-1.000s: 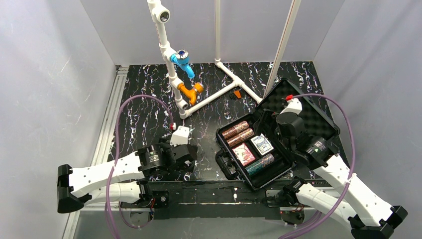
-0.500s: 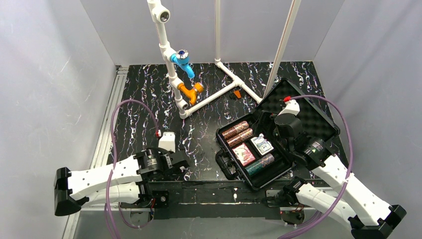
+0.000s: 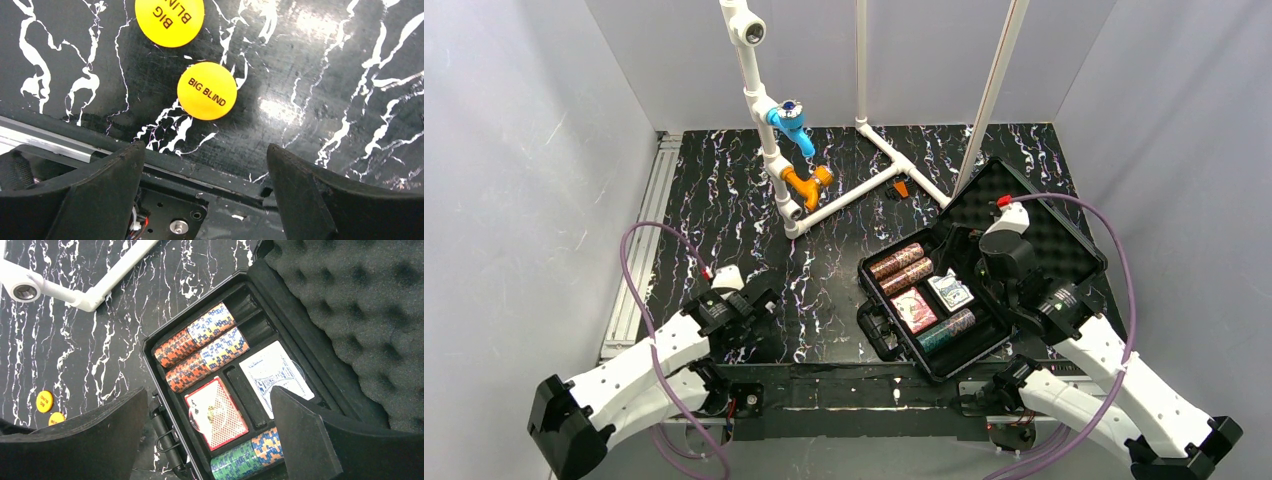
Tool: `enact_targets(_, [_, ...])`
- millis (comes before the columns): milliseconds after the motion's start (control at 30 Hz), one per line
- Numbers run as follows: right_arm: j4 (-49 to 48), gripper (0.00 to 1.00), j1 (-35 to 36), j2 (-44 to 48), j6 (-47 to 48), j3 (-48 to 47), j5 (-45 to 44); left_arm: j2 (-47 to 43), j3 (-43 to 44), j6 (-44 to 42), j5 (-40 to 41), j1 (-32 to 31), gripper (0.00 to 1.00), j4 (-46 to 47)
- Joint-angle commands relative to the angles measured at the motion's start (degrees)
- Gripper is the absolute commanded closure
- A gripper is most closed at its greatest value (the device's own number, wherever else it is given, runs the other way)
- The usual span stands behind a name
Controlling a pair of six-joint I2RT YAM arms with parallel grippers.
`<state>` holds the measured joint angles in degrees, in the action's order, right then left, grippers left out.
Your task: Pack up texas hold em set
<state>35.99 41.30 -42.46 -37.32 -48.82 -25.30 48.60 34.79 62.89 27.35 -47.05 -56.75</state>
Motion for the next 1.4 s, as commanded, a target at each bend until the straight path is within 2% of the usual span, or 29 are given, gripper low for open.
enact_targets(0, [-0.7, 0.00, 0.1, 1.8, -0.1, 0.8, -0.3, 1.1, -1.9, -3.9, -4.3, 5.7, 0.11, 5.1])
enact_targets(433, [-0.3, 0.00, 0.1, 3.1, -0.3, 2.1, -0.9, 5.1, -6.2, -8.1, -14.0, 21.9, 0.18, 14.3])
enact_targets(733, [0.5, 0.00, 0.1, 4.4, 0.5, 2.8, -2.2, 5.3, -1.1, -10.4, -7.7, 28.0, 0.22, 11.5])
enact_targets(900, [0.2, 0.00, 0.1, 4.6, 1.1, 3.1, -2.3, 9.3, 1.4, -13.0, -8.2, 33.5, 0.22, 12.3])
enact_targets(1100, [0.3, 0.00, 0.1, 5.0, 1.8, 3.7, -2.4, 14.7, 3.4, -15.8, -9.3, 37.4, 0.26, 15.0])
enact_targets(1367, [0.4, 0.00, 0.1, 6.5, 1.9, 5.5, -2.7, 21.0, 3.7, -16.5, -11.3, 38.4, 0.36, 19.6])
